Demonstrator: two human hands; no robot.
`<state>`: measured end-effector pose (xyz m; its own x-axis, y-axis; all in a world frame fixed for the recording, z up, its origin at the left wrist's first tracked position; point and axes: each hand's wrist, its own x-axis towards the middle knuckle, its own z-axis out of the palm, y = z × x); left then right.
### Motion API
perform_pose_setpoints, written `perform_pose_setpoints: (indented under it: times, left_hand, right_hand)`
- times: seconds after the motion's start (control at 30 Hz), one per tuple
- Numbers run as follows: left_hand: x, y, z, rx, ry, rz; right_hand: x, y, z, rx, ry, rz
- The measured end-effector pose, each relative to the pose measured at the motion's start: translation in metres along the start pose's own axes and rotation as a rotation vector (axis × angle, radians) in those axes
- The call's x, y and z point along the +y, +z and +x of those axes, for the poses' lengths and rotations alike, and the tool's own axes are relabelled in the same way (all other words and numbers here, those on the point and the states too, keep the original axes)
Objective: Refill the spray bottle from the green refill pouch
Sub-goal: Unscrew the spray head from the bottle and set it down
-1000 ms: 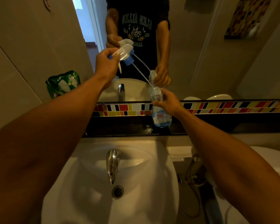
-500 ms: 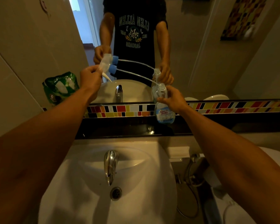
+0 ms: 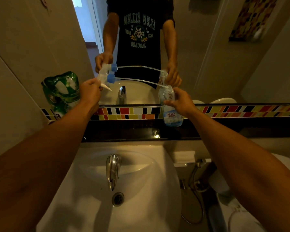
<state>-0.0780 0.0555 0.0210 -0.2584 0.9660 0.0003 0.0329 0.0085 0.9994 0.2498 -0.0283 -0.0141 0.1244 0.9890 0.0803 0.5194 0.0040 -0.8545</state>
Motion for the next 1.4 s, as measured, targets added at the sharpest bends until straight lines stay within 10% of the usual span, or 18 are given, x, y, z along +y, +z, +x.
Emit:
perform_pose_setpoints:
  times: [0.63, 1.4]
  left_hand:
    - [-0.107, -0.004, -0.024, 0.092, -0.408, -0.076]
    - [-0.182, 0.007, -0.034, -0.057, -0.185, 0.623]
  right_hand:
    - [0.001, 0.016, -0.019, 0.051, -0.083, 0.145]
    - [-0.011, 0.111, 0.008, -0.026, -0.157, 0.074]
